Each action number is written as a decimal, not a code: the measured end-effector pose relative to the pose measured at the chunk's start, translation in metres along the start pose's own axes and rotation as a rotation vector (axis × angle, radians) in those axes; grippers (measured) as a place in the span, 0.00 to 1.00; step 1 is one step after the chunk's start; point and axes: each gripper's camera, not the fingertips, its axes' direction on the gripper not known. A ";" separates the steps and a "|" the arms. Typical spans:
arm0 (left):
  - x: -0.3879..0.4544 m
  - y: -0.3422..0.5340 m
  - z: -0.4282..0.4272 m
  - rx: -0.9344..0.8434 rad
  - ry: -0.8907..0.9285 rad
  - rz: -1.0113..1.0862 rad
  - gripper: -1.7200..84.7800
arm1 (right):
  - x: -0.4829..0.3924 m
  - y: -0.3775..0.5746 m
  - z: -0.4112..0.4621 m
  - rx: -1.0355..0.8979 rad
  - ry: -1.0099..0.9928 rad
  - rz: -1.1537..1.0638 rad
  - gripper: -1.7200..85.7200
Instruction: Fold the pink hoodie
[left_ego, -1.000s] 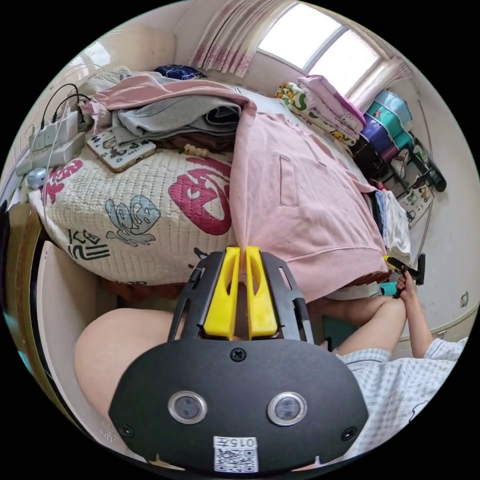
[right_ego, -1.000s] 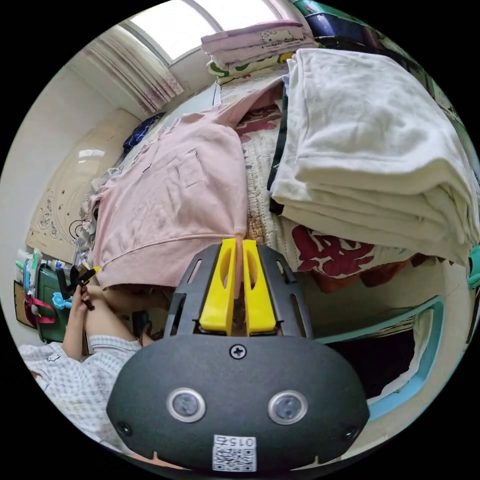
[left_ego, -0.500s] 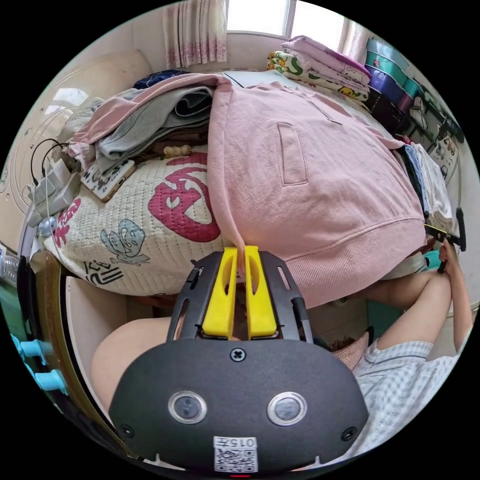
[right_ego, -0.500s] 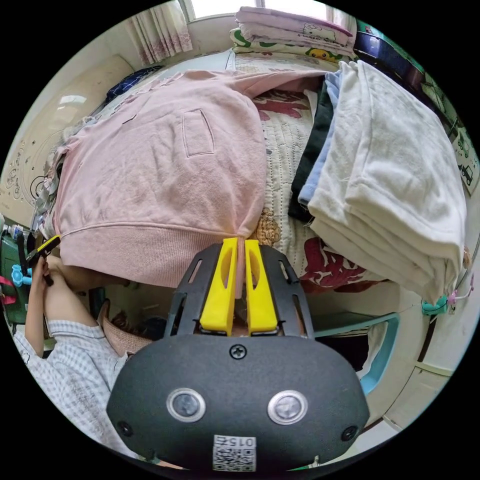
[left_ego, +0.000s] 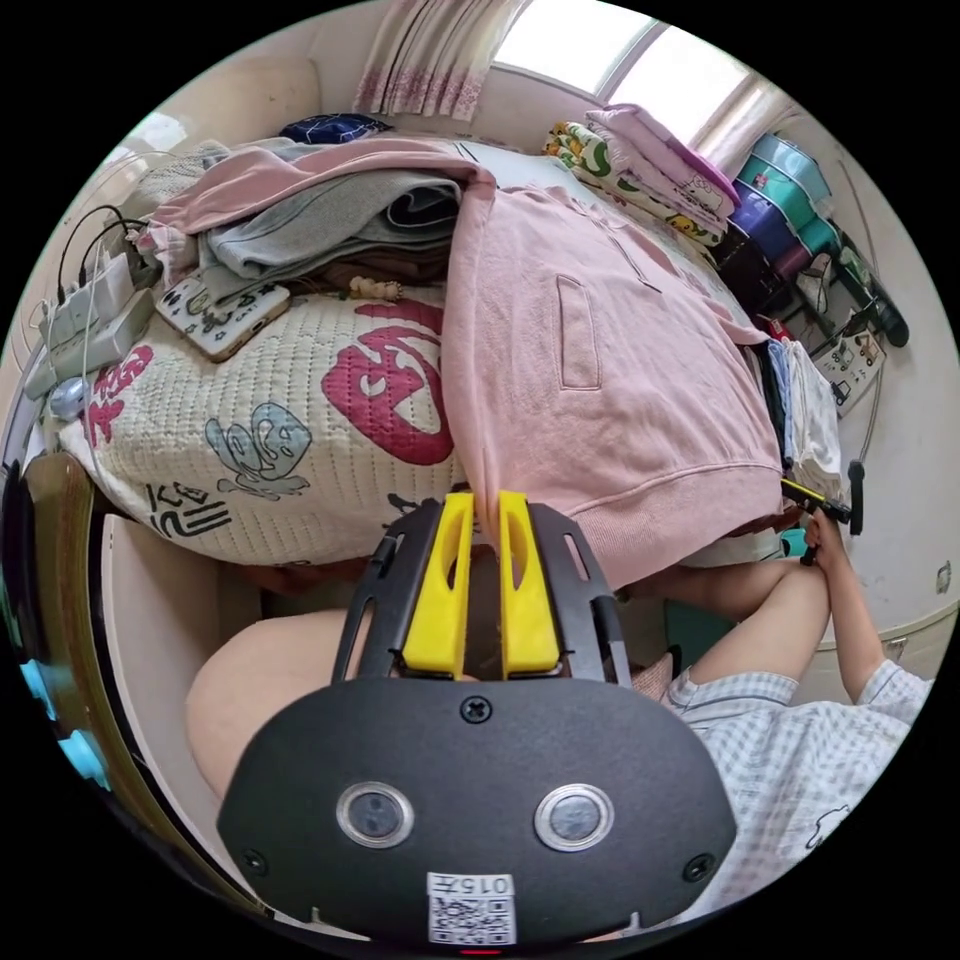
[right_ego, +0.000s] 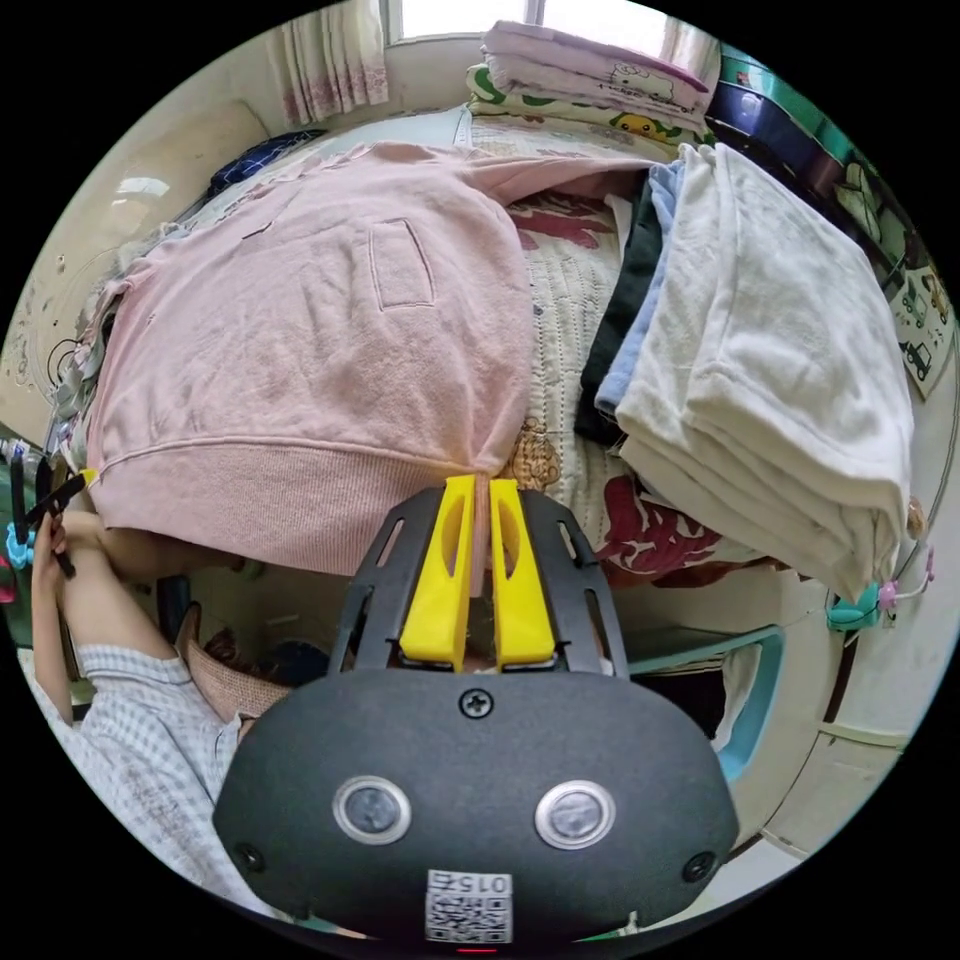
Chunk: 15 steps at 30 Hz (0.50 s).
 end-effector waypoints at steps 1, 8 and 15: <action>-0.001 0.000 -0.002 -0.002 0.002 0.001 0.03 | 0.004 0.000 -0.001 0.000 -0.016 0.010 0.04; -0.022 0.007 -0.033 0.068 0.017 -0.073 0.02 | 0.042 -0.005 -0.016 -0.002 -0.160 0.087 0.04; 0.027 -0.019 -0.064 0.173 0.004 0.113 0.03 | 0.064 -0.016 -0.038 -0.016 -0.187 0.099 0.06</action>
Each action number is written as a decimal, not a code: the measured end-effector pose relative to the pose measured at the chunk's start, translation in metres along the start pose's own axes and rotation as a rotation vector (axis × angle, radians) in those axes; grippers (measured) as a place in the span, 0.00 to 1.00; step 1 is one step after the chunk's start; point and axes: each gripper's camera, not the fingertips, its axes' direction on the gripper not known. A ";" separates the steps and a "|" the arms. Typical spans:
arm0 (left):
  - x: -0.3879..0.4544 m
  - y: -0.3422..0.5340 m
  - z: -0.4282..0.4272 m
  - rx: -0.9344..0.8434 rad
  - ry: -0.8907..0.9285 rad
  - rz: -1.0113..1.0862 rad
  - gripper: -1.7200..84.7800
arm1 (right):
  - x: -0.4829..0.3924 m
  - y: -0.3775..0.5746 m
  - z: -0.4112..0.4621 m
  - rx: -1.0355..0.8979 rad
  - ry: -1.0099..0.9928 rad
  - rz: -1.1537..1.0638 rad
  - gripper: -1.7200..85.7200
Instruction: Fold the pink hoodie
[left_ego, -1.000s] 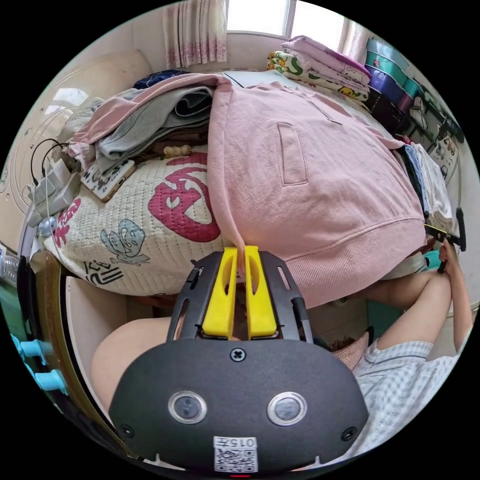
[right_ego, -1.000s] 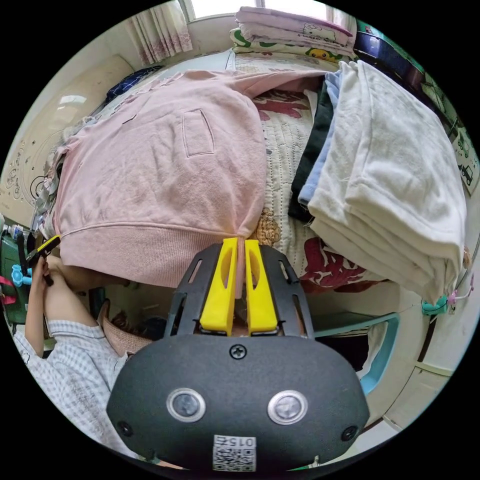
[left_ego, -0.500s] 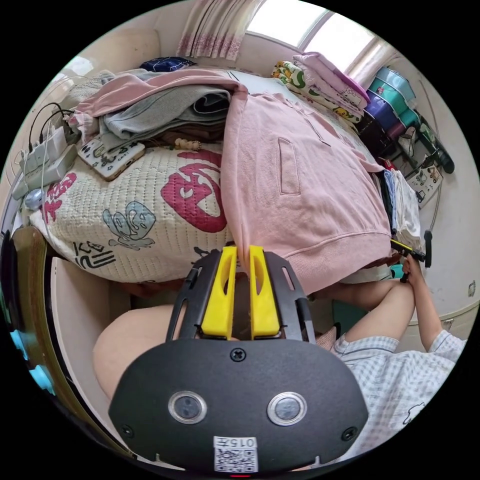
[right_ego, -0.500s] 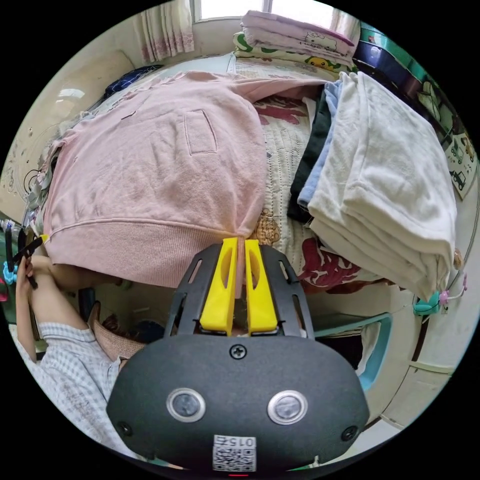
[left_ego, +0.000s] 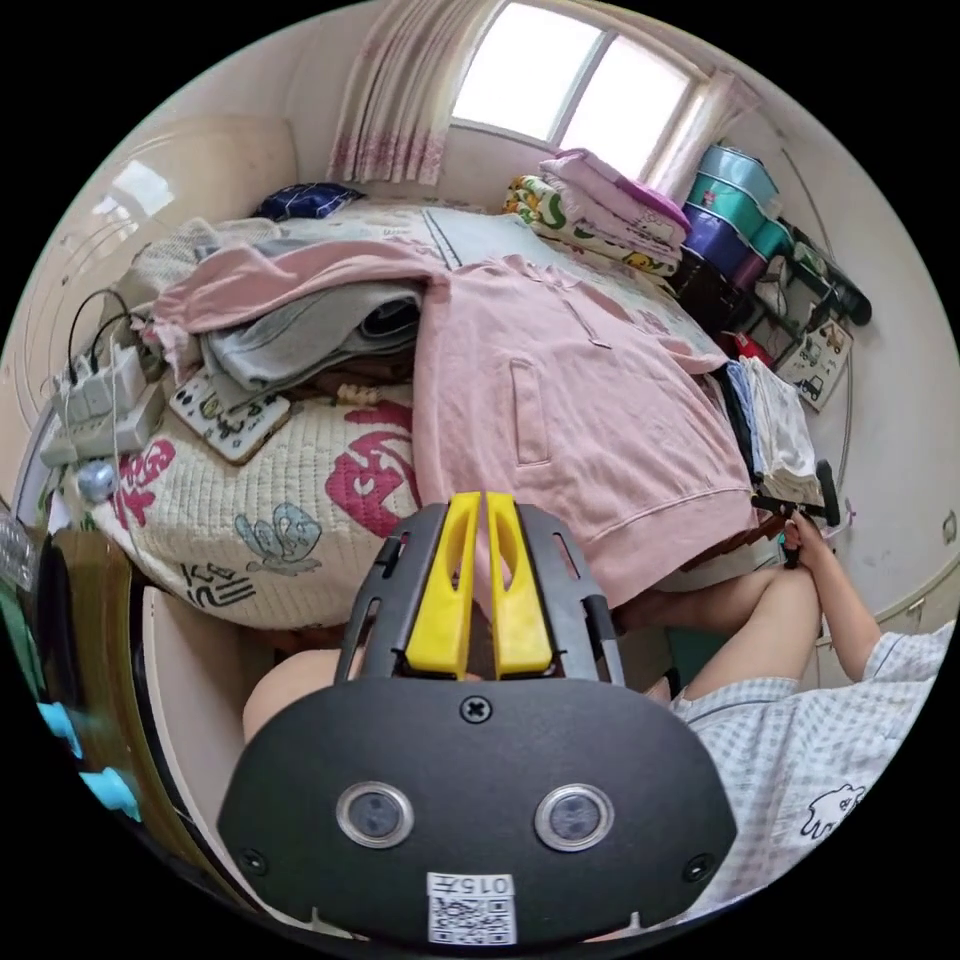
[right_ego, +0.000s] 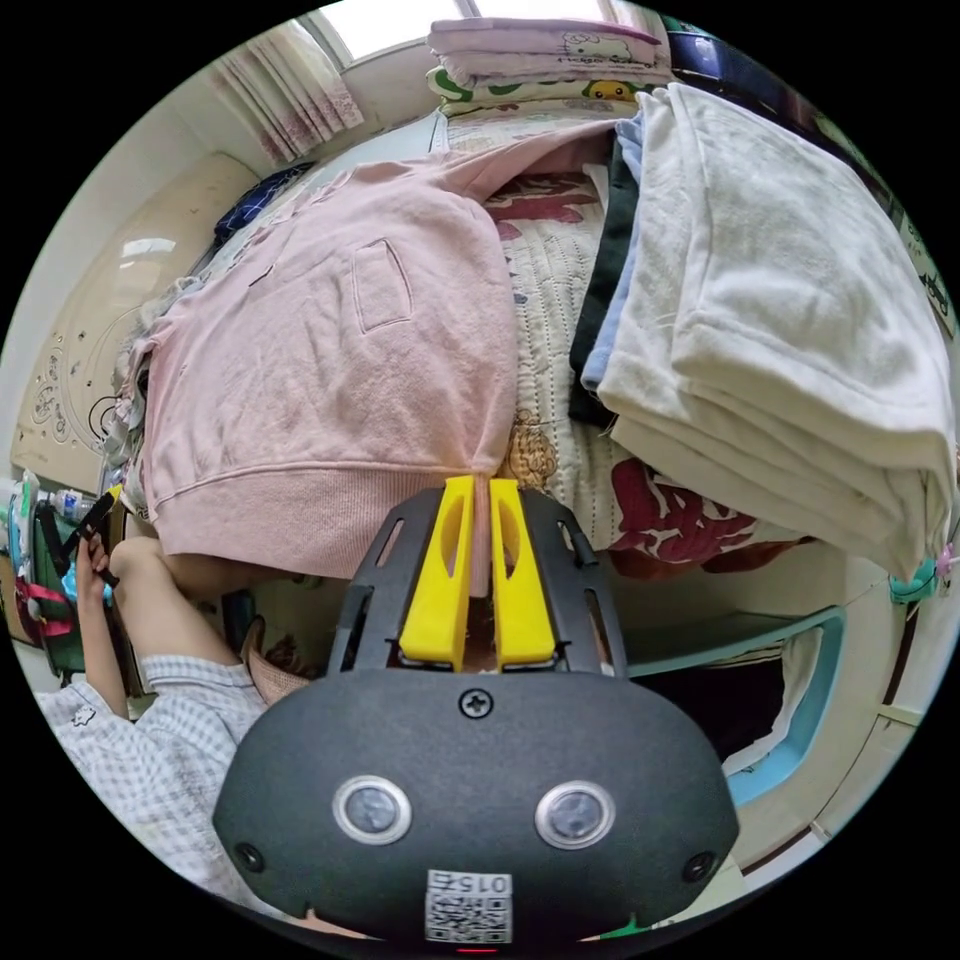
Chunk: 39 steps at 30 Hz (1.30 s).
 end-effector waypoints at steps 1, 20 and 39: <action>0.008 -0.005 0.001 0.005 -0.001 0.023 0.04 | 0.002 -0.002 -0.003 -0.003 -0.006 0.007 0.06; 0.104 -0.069 0.114 -0.078 0.065 0.241 0.08 | 0.108 -0.015 -0.158 0.451 -0.238 0.310 0.10; 0.122 -0.133 0.138 -0.267 0.020 0.288 0.05 | 0.196 -0.321 -0.145 0.577 -0.369 0.439 0.17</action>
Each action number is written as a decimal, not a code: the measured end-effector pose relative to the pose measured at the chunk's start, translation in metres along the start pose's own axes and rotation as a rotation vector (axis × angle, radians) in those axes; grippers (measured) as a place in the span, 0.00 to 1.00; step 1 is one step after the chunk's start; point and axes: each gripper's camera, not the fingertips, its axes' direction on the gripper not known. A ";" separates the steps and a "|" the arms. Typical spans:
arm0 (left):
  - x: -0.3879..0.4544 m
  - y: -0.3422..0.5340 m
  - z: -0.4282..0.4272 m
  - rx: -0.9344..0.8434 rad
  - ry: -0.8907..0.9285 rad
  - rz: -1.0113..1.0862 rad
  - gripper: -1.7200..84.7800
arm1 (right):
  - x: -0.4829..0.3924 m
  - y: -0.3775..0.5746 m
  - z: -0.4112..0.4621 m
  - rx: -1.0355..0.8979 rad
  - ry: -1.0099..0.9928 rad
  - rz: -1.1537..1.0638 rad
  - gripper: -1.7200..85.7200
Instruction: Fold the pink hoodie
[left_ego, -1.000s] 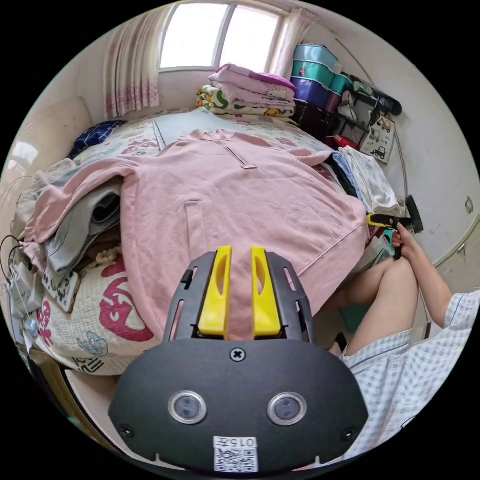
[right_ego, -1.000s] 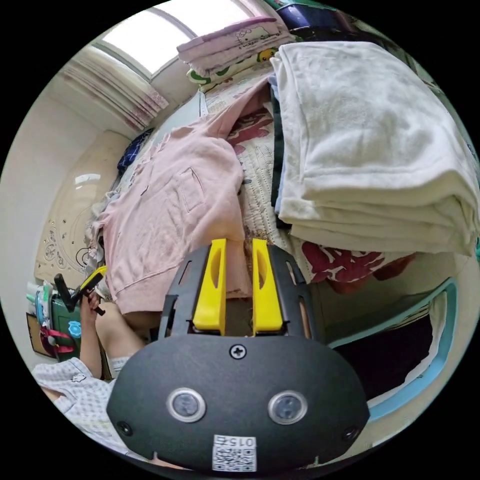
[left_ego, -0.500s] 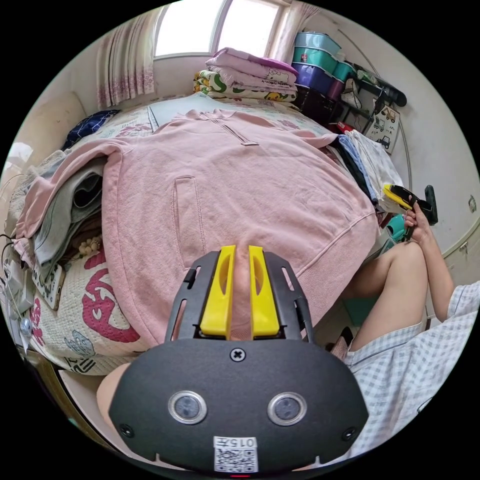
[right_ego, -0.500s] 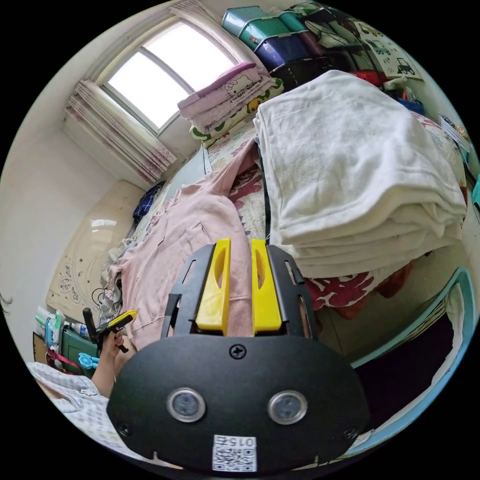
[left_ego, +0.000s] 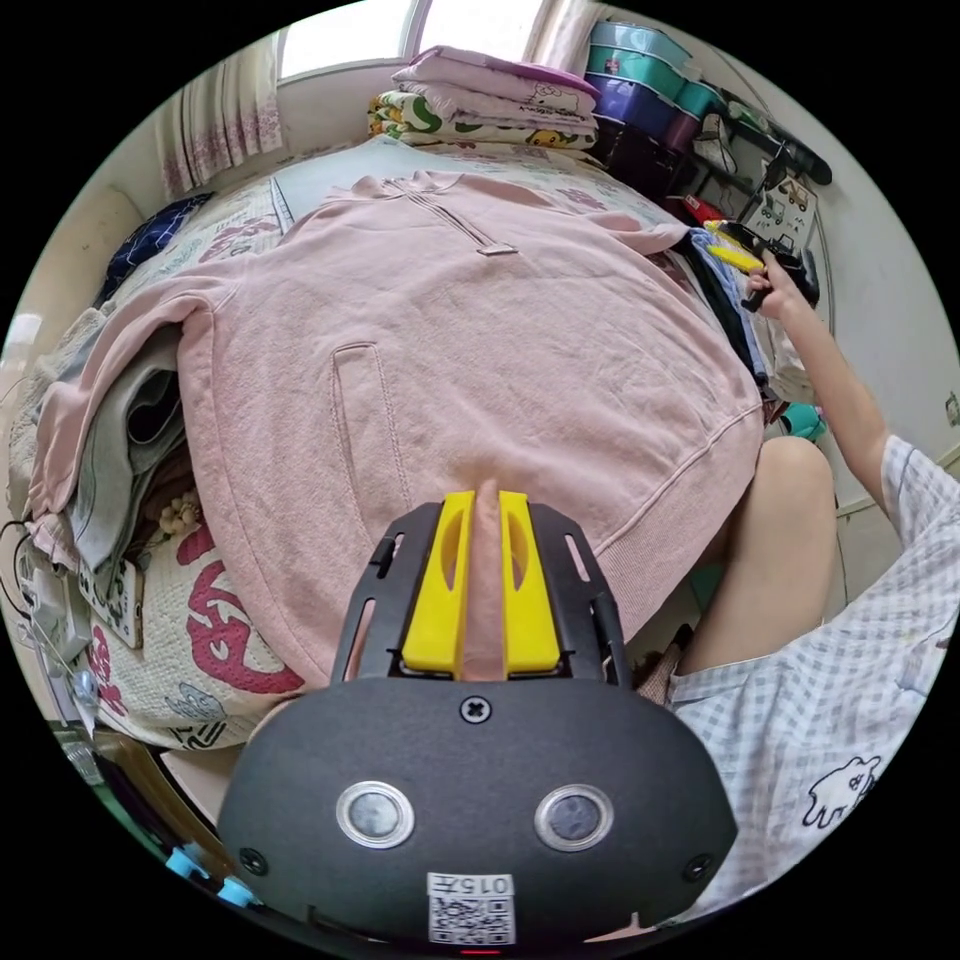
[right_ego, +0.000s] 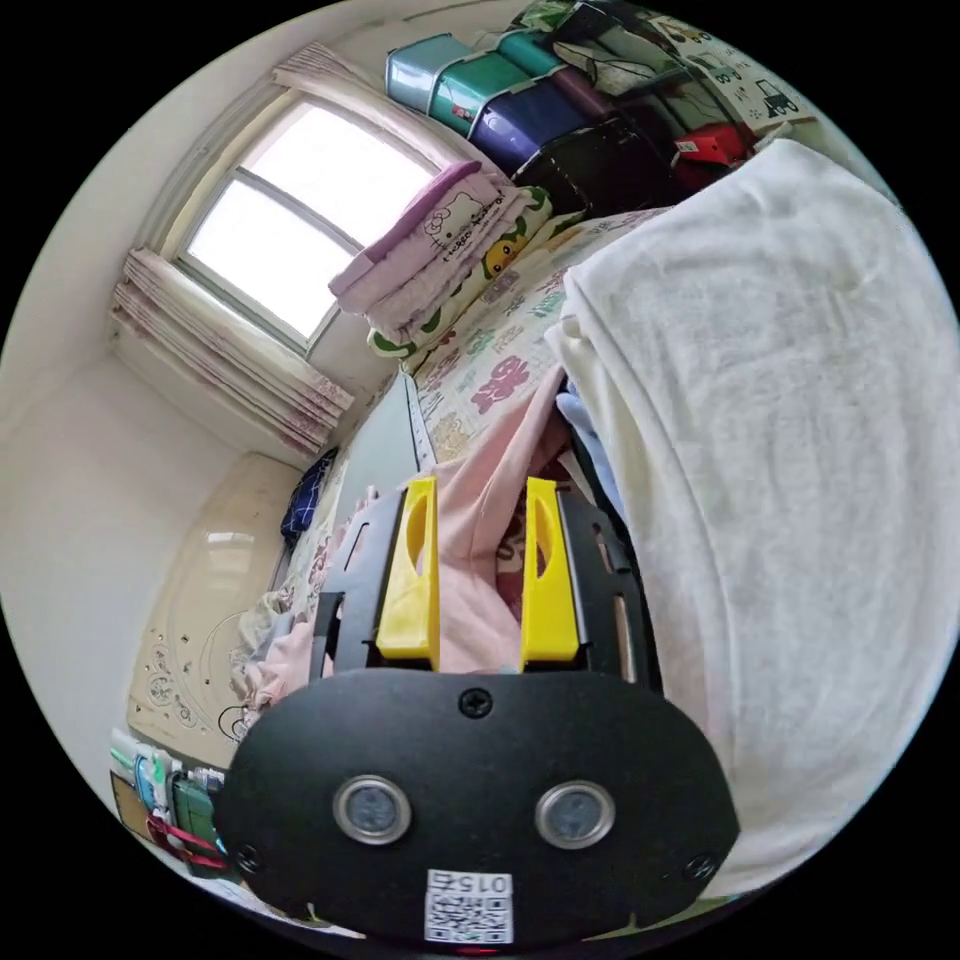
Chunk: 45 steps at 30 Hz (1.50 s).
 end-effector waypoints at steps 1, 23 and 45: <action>0.001 0.000 0.000 0.002 -0.006 0.006 0.05 | 0.001 -0.009 0.012 -0.009 0.004 0.007 0.17; -0.048 0.027 0.010 0.114 0.116 -0.074 0.04 | 0.048 -0.036 0.162 0.056 0.105 0.267 0.05; -0.058 -0.023 -0.020 0.240 0.296 -0.055 0.11 | -0.100 0.229 0.236 -0.554 -0.114 -0.452 0.08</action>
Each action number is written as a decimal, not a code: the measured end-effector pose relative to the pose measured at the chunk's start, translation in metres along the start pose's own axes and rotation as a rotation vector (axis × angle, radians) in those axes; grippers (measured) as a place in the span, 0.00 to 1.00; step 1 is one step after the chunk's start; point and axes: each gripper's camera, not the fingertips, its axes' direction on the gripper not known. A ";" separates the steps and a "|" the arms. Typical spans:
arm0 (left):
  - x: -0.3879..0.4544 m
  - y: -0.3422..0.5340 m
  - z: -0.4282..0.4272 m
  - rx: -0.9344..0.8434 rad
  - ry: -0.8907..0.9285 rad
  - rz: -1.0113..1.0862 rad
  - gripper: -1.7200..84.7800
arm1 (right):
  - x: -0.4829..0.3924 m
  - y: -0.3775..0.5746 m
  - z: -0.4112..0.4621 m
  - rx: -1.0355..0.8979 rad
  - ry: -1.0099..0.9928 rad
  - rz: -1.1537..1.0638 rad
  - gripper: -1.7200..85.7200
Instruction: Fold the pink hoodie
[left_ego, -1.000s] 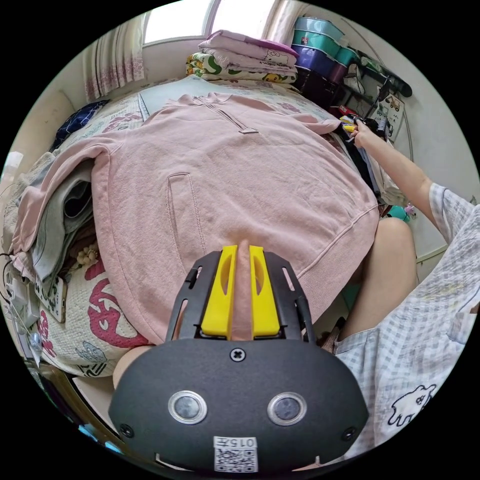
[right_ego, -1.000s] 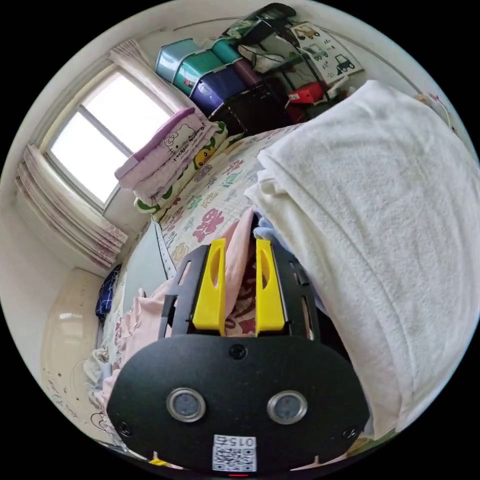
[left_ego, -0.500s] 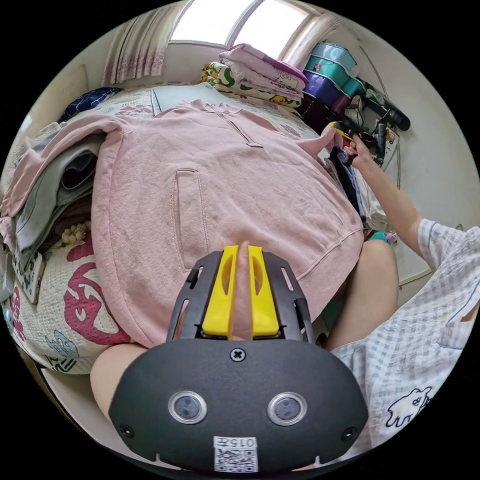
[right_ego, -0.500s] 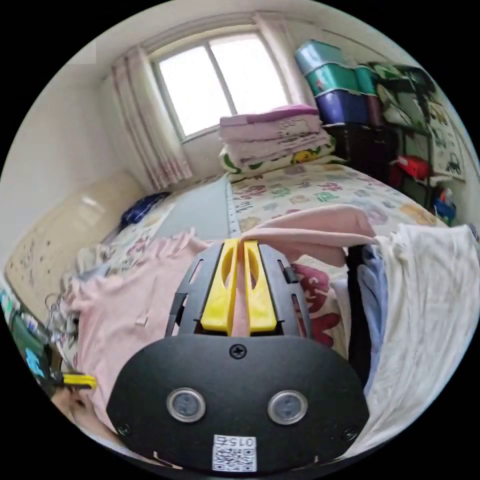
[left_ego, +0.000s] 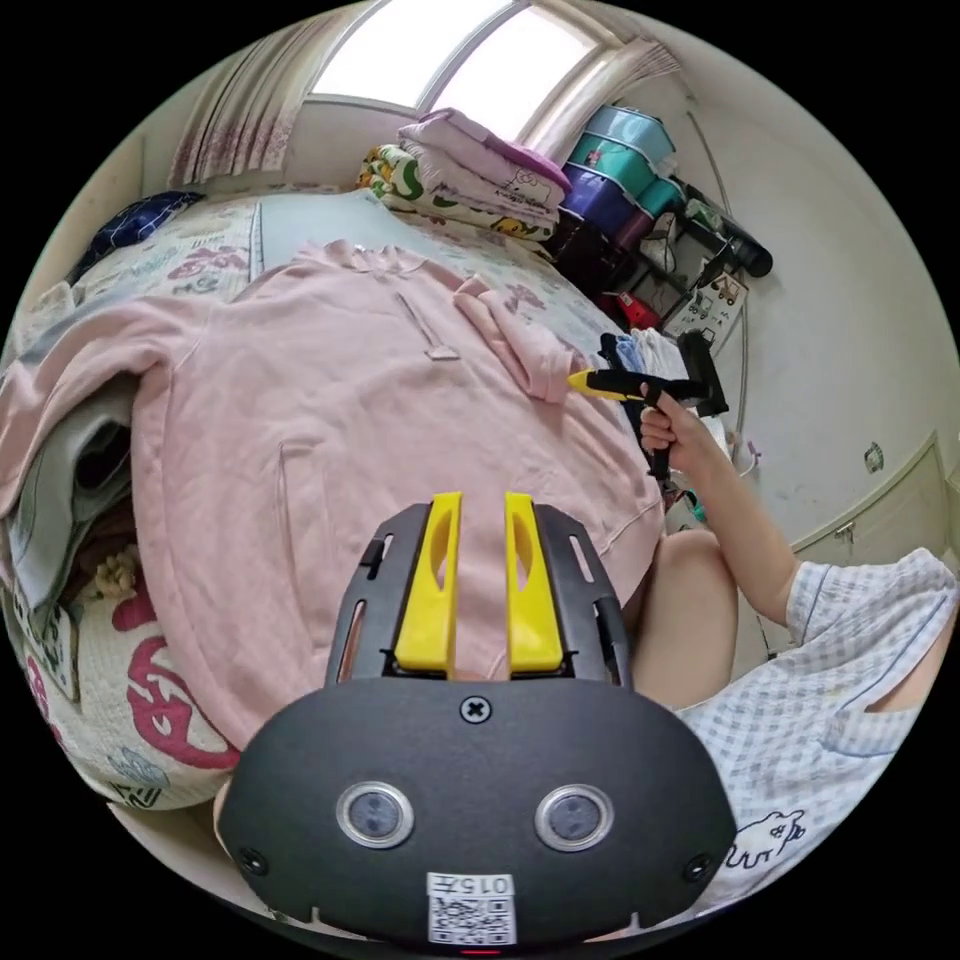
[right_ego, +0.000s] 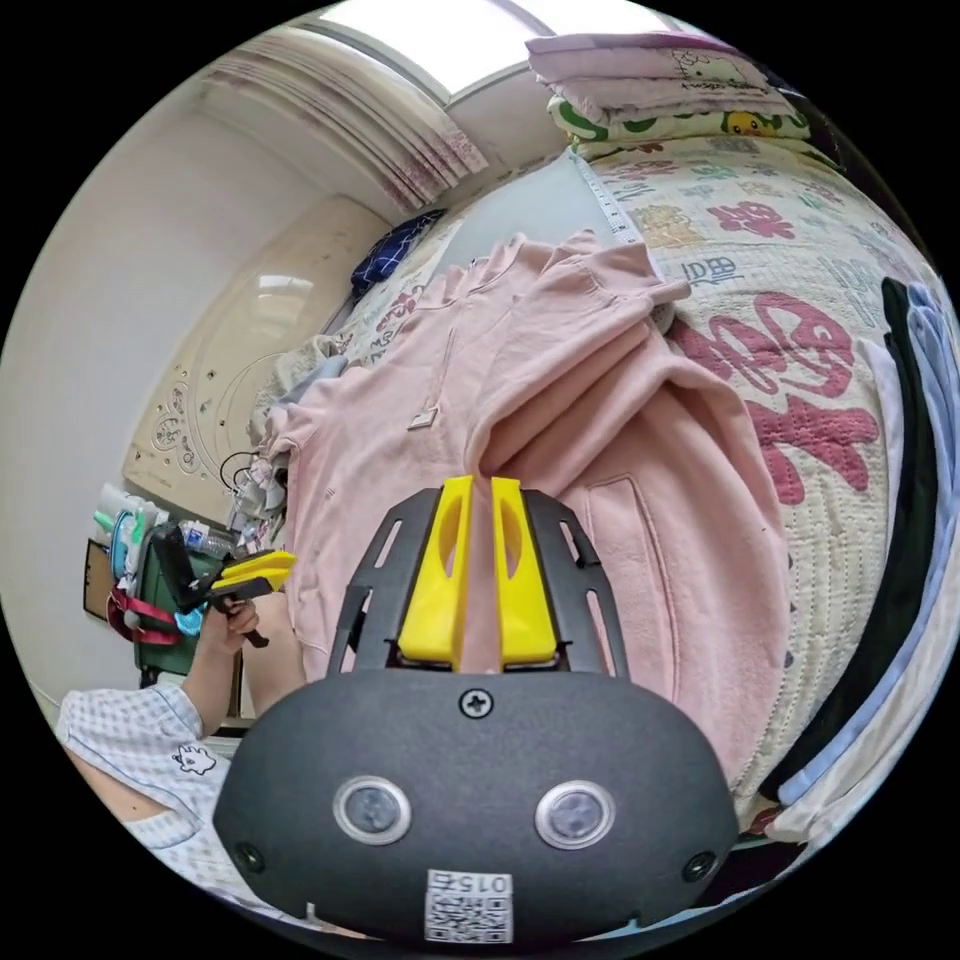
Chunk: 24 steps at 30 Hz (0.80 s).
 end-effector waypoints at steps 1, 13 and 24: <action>0.006 -0.013 0.001 0.010 0.008 0.014 0.11 | 0.003 0.003 0.000 0.012 0.002 -0.004 0.08; 0.162 -0.287 0.184 0.011 -0.154 0.291 0.18 | 0.068 -0.006 0.010 -0.098 -0.157 -0.036 0.07; 0.108 -0.327 0.285 -0.134 -0.066 0.108 0.06 | 0.146 -0.025 -0.030 -0.116 -0.207 -0.068 0.06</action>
